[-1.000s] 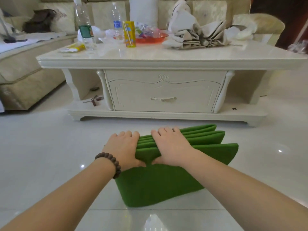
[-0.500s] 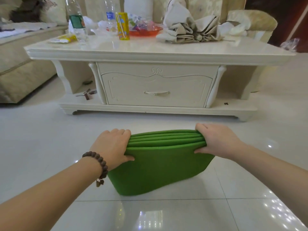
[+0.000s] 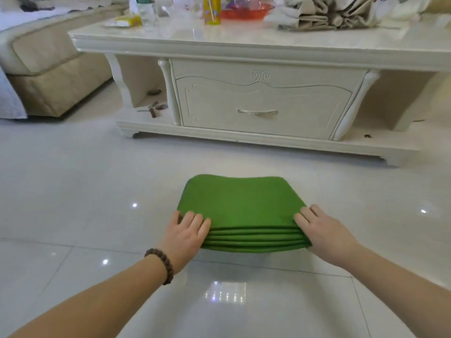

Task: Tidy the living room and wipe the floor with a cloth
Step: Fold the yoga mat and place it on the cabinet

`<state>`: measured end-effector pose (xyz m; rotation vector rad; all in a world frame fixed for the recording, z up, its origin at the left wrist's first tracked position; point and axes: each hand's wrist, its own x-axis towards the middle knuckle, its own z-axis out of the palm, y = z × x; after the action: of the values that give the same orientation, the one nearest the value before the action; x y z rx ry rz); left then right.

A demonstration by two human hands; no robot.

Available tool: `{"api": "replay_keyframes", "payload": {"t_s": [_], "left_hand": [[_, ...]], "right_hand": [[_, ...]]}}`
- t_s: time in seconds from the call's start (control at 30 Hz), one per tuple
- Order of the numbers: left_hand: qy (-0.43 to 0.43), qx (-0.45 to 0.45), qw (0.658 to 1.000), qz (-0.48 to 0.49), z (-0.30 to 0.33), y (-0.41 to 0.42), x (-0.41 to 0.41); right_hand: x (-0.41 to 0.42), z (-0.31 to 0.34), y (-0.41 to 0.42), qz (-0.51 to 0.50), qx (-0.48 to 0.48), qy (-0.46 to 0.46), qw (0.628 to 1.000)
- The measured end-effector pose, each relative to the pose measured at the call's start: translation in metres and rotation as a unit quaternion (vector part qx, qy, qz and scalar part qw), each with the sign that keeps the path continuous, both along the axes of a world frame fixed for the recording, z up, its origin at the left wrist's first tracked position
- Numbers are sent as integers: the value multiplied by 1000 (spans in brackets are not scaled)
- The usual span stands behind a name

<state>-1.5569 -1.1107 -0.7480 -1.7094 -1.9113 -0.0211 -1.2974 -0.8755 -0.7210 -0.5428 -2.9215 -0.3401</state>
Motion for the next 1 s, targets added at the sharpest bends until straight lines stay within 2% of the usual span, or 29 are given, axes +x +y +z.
{"api": "replay_keyframes", "payload": {"t_s": [0.1, 0.2, 0.4, 0.5, 0.63, 0.73, 0.8, 0.87, 0.93, 1.0], "left_hand": [[-34, -55, 998, -9, -20, -19, 18], [-51, -72, 996, -16, -25, -31, 25], [-104, -206, 970, -74, -40, -49, 30], [-176, -201, 964, 6, -37, -27, 24], [-264, -242, 916, 182, -46, 19, 9], [-297, -264, 890, 222, -68, 35, 2], [-300, -260, 890, 222, -79, 34, 3], [-301, -245, 895, 219, -85, 31, 4], [-306, -236, 898, 212, -87, 30, 8], [-310, -239, 895, 213, -89, 31, 8]], "right_hand": [[20, -23, -20, 3, -34, -29, 999], [37, -35, -37, -2, -59, -37, 998], [49, -68, -53, 6, -86, -108, 990], [49, -84, -61, -4, -94, -160, 983], [47, -81, -67, -37, -149, -242, 958], [23, -53, -71, -70, -162, -241, 954], [-3, -36, -71, -78, -175, -235, 953], [-39, -26, -67, -87, -216, -176, 956], [-78, -25, -66, -46, -234, -124, 963], [-131, -31, -62, 21, -271, -126, 954]]}}
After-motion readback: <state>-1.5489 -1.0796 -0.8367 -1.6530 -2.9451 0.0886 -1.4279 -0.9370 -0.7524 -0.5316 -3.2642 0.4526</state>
